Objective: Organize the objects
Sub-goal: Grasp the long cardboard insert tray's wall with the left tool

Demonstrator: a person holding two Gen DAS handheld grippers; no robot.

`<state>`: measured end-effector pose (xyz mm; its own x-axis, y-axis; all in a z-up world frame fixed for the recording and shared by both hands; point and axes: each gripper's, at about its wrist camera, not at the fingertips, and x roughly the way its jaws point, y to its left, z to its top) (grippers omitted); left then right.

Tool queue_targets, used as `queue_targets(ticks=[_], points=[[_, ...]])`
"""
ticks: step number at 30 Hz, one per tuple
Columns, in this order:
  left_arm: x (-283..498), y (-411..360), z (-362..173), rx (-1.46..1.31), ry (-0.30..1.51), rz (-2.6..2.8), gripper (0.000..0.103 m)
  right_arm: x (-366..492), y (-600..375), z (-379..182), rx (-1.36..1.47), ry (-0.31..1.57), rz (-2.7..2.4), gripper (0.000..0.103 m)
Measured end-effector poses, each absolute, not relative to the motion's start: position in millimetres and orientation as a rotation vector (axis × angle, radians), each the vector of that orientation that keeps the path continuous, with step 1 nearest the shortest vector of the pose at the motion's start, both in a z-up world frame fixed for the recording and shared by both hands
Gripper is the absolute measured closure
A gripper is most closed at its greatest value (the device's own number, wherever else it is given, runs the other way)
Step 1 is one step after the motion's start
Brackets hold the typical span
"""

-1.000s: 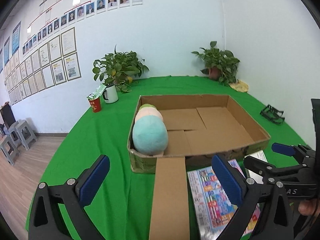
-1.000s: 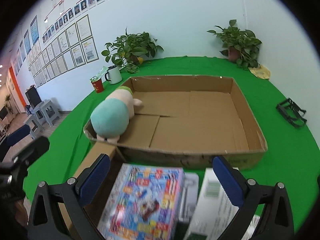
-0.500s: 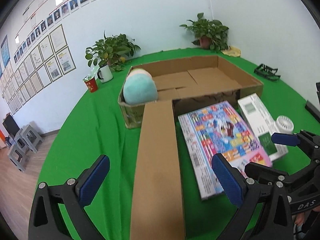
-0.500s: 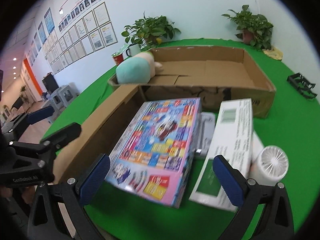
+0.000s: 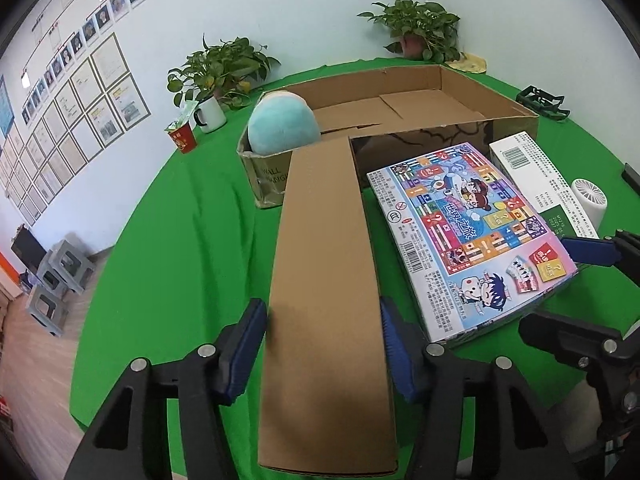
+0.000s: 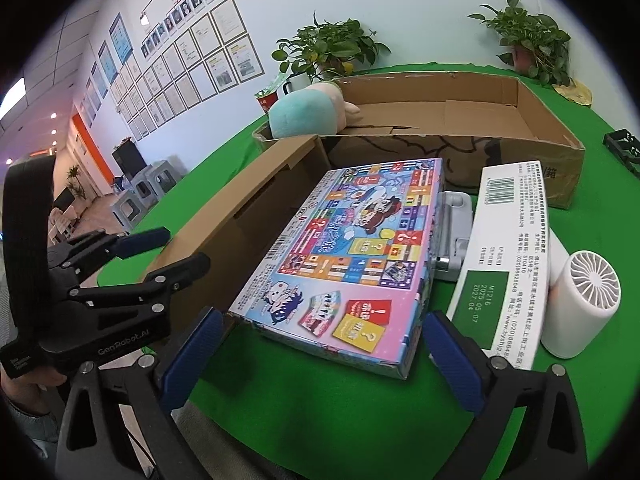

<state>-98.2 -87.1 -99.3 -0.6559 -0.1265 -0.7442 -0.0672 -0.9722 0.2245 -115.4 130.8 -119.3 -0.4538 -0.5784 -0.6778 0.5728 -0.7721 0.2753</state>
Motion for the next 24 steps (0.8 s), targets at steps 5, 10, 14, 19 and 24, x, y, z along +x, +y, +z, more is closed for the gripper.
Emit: queue_targets(ticks=[5, 10, 14, 19, 24], points=[[-99.5, -103.1, -90.3, 1.266, -0.311, -2.799, 0.077, -109.6, 121.7, -120.1, 1.043, -0.018, -2.188, 0.003], [-100.1, -126.0, -89.2, 1.293, -0.239, -2.784, 0.082, -100.9, 115.8, -115.7, 1.033, -0.032, -2.163, 0.004], [-100.1, -157.5, -92.2, 1.334, -0.072, -2.780, 0.087, -91.1, 109.4, -110.9, 1.020, -0.036, -2.125, 0.006], [-94.4, -178.1, -101.2, 1.390, 0.079, -2.790, 0.091, -81.1, 96.9, -102.1, 1.006, -0.055, -2.064, 0.010], [-87.6, -174.0, -115.8, 1.448, 0.141, -2.790, 0.094, -77.9, 79.1, -98.1, 1.009, -0.029, -2.033, 0.020]])
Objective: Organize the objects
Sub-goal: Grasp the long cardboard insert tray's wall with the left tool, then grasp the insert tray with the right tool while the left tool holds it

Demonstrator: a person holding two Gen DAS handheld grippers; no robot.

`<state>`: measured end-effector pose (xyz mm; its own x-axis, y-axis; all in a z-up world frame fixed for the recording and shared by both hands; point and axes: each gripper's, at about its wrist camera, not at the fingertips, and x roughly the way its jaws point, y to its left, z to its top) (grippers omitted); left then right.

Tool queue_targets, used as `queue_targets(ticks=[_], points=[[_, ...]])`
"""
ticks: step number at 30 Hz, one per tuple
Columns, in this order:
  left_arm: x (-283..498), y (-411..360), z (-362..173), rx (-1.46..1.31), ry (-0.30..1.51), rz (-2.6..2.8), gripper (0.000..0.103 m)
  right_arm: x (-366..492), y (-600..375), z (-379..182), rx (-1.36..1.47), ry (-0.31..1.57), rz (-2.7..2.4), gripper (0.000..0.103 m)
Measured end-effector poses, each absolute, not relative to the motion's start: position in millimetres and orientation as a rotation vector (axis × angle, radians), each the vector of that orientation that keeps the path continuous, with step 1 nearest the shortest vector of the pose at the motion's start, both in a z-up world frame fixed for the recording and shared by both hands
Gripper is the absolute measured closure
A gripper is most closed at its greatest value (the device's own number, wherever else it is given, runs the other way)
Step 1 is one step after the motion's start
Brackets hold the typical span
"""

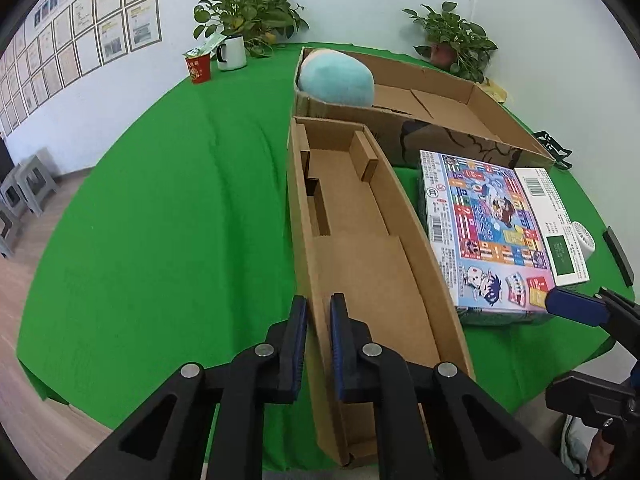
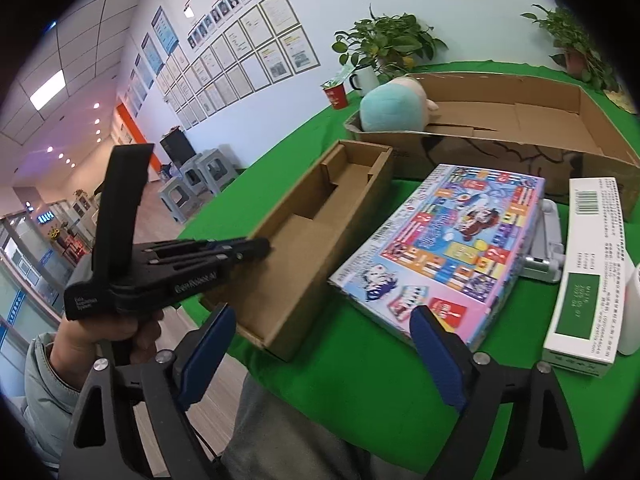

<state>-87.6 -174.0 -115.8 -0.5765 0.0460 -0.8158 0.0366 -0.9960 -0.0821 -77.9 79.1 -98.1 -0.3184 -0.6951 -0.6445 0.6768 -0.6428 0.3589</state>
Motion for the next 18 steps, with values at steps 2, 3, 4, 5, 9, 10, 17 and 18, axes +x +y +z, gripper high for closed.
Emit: queue_targets(ticks=[2, 3, 4, 5, 9, 10, 17, 18], points=[[-84.2, -177.4, -116.7, -1.436, -0.189, 2.772, 0.095, -77.6, 71.8, -98.6, 1.017, -0.010, -2.027, 0.023], [-82.8, -177.3, -117.7, -1.433, -0.203, 2.770, 0.095, -77.6, 68.4, -98.9, 1.020, 0.001, -2.026, 0.026], [-80.6, -178.1, -117.9, -1.430, -0.214, 2.767, 0.095, -76.9, 64.7, -99.6, 1.025, 0.016, -2.022, 0.031], [-77.9, -178.9, -117.6, -1.427, -0.223, 2.763, 0.095, -76.1, 61.7, -100.6, 1.031, 0.026, -2.020, 0.033], [-70.5, -175.1, -118.7, -1.423, -0.259, 2.753, 0.095, -71.4, 45.8, -106.2, 1.064, 0.076, -1.987, 0.039], [-68.9, -173.6, -118.8, -1.423, -0.262, 2.751, 0.095, -71.3, 43.4, -107.2, 1.068, 0.082, -1.981, 0.041], [-52.1, -161.4, -119.3, -1.426, -0.267, 2.749, 0.094, -65.4, 27.6, -121.1, 1.133, 0.189, -2.022, 0.078], [-50.2, -159.7, -119.6, -1.425, -0.264, 2.751, 0.093, -64.6, 27.5, -122.6, 1.138, 0.196, -2.032, 0.082]])
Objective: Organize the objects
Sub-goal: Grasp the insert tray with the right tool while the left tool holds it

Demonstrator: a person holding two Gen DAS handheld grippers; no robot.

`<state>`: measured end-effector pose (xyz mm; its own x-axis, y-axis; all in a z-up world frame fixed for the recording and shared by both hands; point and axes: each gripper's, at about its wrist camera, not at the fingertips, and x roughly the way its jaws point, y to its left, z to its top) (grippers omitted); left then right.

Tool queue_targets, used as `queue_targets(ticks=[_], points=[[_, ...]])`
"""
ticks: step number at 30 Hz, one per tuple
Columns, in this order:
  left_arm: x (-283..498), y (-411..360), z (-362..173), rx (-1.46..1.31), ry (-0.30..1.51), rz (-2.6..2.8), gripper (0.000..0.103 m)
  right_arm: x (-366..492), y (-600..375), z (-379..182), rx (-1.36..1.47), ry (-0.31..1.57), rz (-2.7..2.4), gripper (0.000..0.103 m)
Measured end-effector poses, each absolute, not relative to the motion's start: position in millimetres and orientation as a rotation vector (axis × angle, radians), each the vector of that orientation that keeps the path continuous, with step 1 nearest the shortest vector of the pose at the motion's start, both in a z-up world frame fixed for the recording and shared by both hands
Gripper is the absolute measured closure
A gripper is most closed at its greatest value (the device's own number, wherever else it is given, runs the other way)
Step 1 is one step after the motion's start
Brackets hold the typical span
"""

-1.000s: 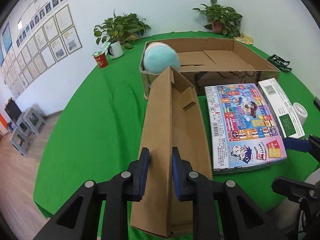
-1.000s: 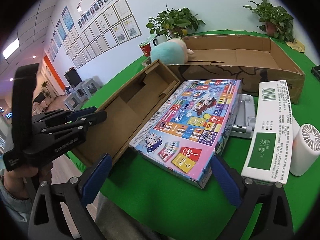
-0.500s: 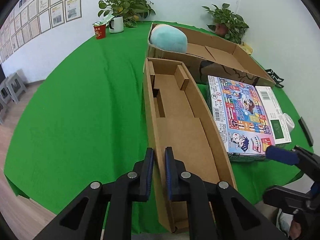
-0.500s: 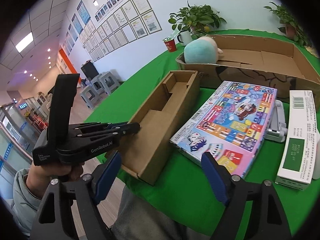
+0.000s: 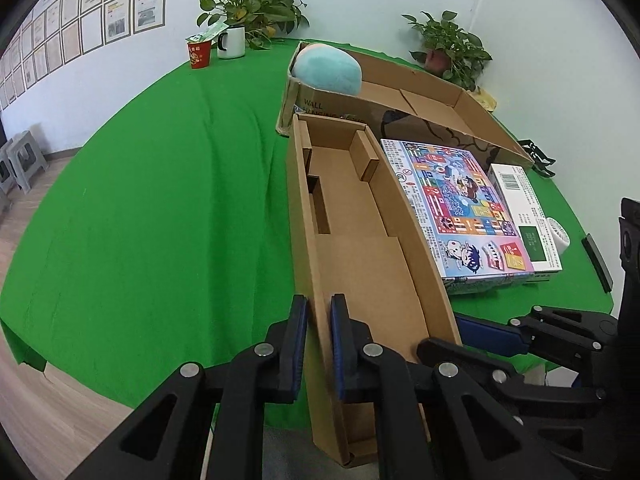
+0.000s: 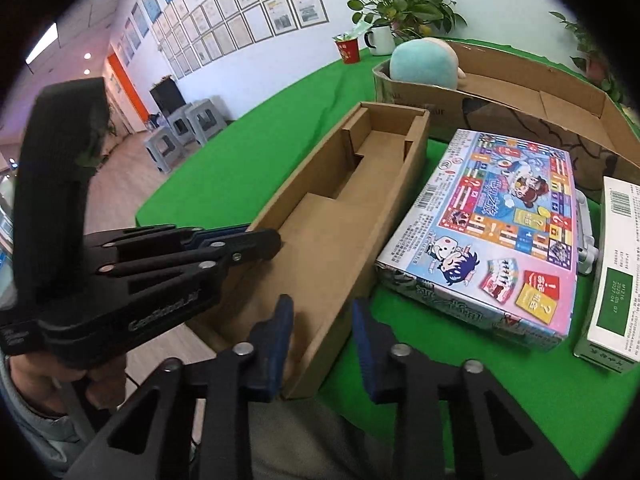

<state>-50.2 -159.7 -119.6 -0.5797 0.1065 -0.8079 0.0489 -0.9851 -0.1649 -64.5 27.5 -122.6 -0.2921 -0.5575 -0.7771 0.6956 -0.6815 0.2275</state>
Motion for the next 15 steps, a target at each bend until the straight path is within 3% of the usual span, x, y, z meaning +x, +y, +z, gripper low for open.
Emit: queue_targets(ticks=[15], points=[[-33.0, -154.8, -115.6, -1.421, -0.190, 2.778, 0.094, -67.8, 27.9, -126.3, 1.159, 0.183, -2.098, 0.087]])
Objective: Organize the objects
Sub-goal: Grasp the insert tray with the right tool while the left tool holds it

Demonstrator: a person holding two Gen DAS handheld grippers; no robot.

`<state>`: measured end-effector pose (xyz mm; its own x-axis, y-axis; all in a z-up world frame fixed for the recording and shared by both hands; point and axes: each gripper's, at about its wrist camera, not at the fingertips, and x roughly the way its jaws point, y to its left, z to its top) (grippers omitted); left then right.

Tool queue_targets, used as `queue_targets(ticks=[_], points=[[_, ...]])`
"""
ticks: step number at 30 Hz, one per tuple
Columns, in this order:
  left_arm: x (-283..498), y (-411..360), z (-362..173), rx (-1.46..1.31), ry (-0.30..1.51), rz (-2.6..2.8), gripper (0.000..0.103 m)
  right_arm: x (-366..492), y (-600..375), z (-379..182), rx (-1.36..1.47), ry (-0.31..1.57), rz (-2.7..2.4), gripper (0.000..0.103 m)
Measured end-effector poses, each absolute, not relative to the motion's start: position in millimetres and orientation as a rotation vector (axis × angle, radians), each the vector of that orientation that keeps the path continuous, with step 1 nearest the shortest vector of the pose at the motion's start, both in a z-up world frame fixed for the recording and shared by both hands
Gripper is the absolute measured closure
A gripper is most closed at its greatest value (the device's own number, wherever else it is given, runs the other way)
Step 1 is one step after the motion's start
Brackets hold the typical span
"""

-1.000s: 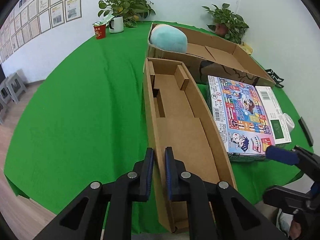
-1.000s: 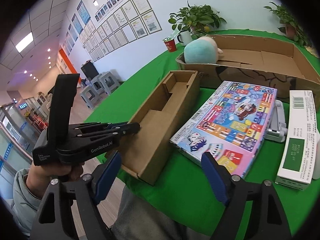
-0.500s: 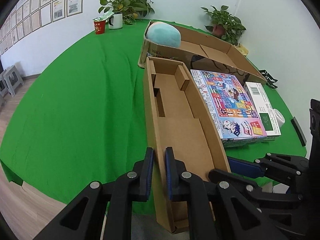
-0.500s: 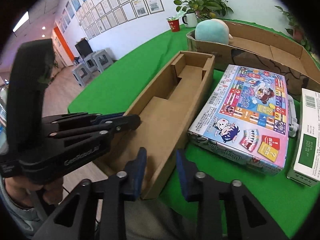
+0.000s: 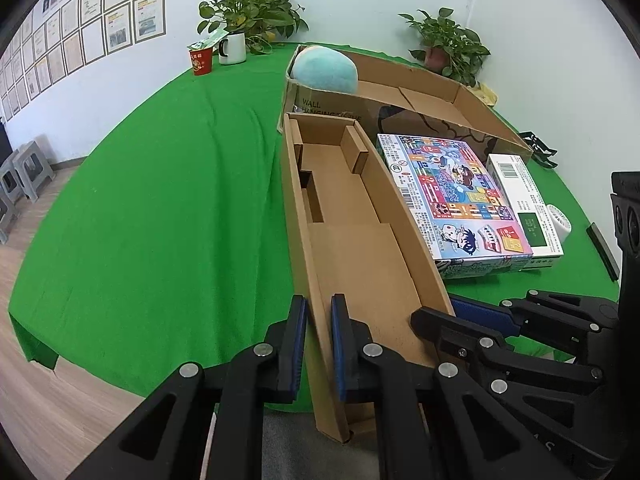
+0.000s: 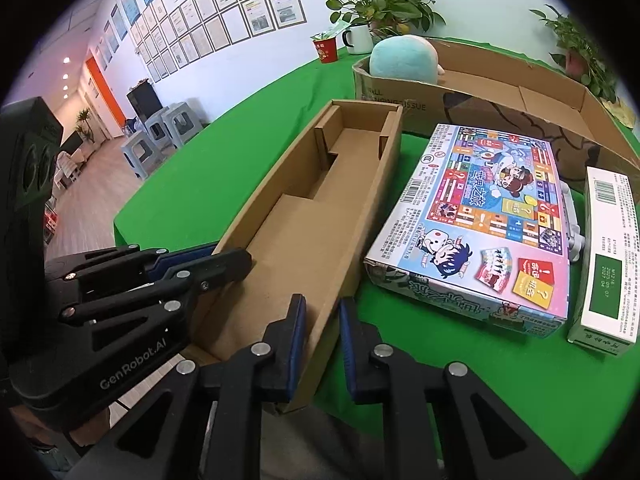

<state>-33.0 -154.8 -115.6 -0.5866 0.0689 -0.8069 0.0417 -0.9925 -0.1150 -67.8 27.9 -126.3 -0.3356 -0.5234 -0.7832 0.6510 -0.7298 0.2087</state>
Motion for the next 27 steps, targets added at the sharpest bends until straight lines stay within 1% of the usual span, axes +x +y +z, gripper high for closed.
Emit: queue_targets(ticks=[5, 9, 20, 27], points=[[-29.8, -153.1, -110.5, -1.409, -0.183, 2.794, 0.094, -66.9, 34.2, -121.3, 1.125, 0.136, -2.114, 0.088], [-26.0, -149.8, -94.3, -1.363, -0.153, 2.836, 0.094, -66.2, 40.1, -111.3, 1.084, 0.105, -2.115, 0.088], [-33.3, -114.6, -30.6, -1.149, -0.070, 2.919, 0.095, -69.3, 70.0, -63.1, 0.903, 0.036, -2.220, 0.088], [-65.1, -86.0, 21.9, -0.998, -0.023, 2.921, 0.095, -90.9, 90.6, -19.2, 0.774, 0.025, -2.313, 0.088]])
